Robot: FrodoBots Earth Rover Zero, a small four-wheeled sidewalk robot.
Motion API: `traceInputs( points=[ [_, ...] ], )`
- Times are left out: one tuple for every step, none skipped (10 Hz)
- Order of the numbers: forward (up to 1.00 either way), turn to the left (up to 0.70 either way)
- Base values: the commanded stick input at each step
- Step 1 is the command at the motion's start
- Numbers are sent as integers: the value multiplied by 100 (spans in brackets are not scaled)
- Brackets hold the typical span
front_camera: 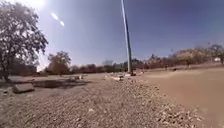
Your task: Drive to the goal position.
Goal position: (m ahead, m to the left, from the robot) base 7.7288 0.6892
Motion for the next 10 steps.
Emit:
traceInputs(
  points=[
    [50, 0],
    [50, 0],
    [50, 0],
    [50, 0],
    [50, 0],
    [50, 0],
    [50, 0],
    [50, 0],
    [50, 0],
    [50, 0]
  ],
)
